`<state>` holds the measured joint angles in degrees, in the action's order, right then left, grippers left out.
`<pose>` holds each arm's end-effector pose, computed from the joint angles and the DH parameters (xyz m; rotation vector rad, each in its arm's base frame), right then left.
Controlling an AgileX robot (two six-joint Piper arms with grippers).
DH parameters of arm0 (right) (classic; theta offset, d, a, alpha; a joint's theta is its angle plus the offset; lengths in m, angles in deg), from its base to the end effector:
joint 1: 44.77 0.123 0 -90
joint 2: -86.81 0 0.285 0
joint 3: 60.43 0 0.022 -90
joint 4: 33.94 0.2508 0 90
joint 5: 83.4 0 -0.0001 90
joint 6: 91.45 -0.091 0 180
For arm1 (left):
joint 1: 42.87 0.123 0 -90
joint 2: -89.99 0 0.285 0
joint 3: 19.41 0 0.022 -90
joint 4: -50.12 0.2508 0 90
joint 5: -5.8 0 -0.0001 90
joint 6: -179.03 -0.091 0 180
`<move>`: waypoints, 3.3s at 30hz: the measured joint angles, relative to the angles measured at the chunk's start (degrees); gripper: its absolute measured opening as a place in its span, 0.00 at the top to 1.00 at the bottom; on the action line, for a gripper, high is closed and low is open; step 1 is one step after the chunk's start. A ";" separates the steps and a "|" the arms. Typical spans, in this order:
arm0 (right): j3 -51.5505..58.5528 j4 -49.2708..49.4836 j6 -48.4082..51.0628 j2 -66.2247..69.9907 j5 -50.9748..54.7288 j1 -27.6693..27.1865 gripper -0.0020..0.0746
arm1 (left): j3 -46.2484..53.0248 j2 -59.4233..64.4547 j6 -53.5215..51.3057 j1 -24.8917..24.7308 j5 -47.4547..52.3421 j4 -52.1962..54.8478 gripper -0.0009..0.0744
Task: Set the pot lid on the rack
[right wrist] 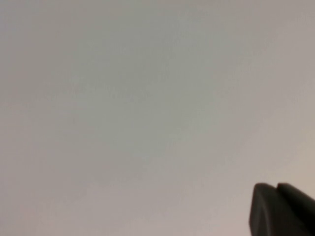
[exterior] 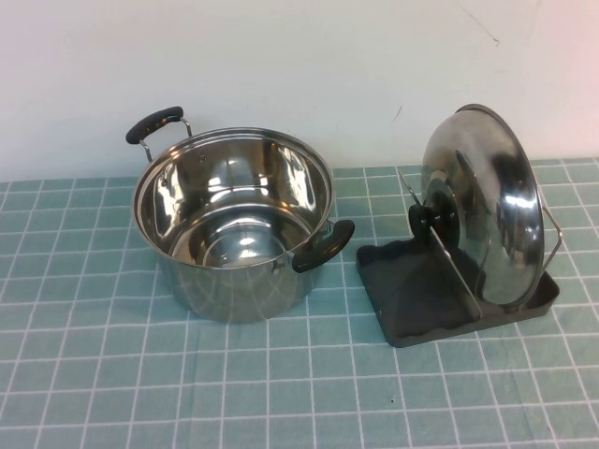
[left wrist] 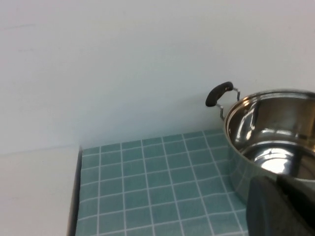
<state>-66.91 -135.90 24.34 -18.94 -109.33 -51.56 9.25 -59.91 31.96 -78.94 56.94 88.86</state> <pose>0.2284 0.0119 0.5359 -0.7175 1.1105 -0.3979 0.0535 0.0159 0.3971 0.0988 1.7638 -0.0781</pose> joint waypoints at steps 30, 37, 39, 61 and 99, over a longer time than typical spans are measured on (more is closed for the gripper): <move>49.88 82.30 74.20 -16.32 60.61 8.30 0.98 | 10.09 0.10 4.10 0.00 0.32 1.98 0.99; 49.88 108.32 102.12 -24.65 62.36 9.12 0.98 | 17.62 0.10 6.60 0.00 -10.22 2.78 0.99; 50.55 110.29 105.91 -28.15 62.10 9.12 0.98 | 20.21 0.10 8.93 0.00 -12.55 3.14 0.99; 63.55 121.97 107.37 -54.77 65.18 9.12 0.98 | 33.64 -8.78 25.97 0.00 -26.96 10.03 0.99; 63.55 122.96 107.37 -54.77 65.51 9.12 0.98 | 49.59 -23.06 -21.71 27.88 -33.53 -39.07 0.99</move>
<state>-3.36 -12.94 131.71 -73.71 -43.83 -42.44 58.84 -82.97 10.25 -51.06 23.41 49.79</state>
